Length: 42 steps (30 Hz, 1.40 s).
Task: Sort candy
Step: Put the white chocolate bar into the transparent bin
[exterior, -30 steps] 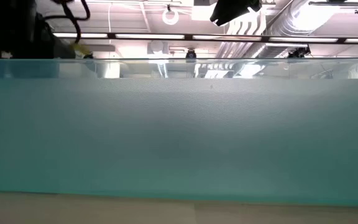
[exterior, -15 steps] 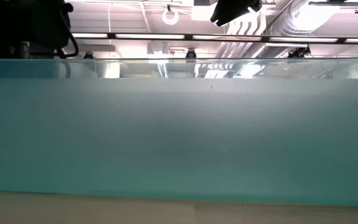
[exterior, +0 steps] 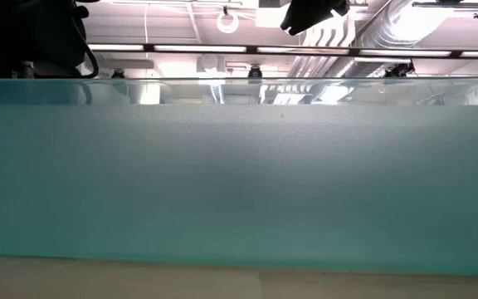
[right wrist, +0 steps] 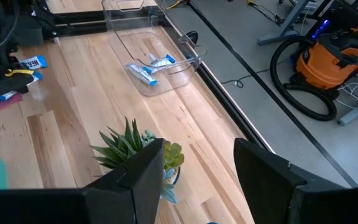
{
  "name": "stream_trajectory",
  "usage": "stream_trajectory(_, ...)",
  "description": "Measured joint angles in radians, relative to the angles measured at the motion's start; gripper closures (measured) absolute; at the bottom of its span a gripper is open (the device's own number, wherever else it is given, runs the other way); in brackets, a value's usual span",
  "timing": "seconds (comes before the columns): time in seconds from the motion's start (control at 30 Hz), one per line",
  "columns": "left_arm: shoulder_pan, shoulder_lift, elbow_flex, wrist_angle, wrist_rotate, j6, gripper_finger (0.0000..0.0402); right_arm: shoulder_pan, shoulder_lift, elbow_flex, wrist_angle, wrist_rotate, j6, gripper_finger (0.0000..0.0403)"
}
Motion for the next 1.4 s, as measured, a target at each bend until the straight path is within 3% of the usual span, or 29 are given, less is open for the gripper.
stream_trajectory(0.2, 0.009, -0.094, 0.038, 0.017, -0.219, 0.185, 0.0378, 0.0, 0.0, 0.0, 0.001, 0.0, 0.0, 0.0213)
stream_trajectory(0.33, 0.044, -0.218, 0.103, 0.02, -0.4, 0.431, 0.0387, 0.0, 0.0, 0.0, 0.052, -0.032, -0.003, 0.0213)
stream_trajectory(0.43, 0.084, -0.307, 0.158, 0.092, -0.498, 0.77, 0.0386, -0.001, 0.0, 0.0, 0.154, -0.108, -0.018, 0.0213)
stream_trajectory(0.57, 0.16, -0.372, 0.218, 0.311, -0.477, 1.349, 0.0396, -0.028, 0.008, 0.0, 0.323, -0.304, -0.013, 0.0213)
stream_trajectory(0.67, 0.206, -0.361, 0.274, 0.412, -0.438, 1.703, 0.0399, -0.065, 0.02, 0.002, 0.419, -0.392, 0.123, 0.0213)
stream_trajectory(0.9, 0.253, -0.218, 0.42, 0.439, -0.413, 2.248, 0.0401, -0.154, 0.047, 0.0, 0.423, -0.562, 0.514, 0.0213)
stream_trajectory(1.13, 0.261, -0.058, 0.509, 0.465, -0.385, 2.494, 0.0401, -0.172, 0.101, 0.0, 0.404, -0.604, 0.6, 0.0213)
stream_trajectory(1.4, 0.302, 0.007, 0.54, 0.458, -0.325, 2.507, 0.0401, -0.16, 0.149, 0.0, 0.396, -0.611, 0.598, 0.0213)
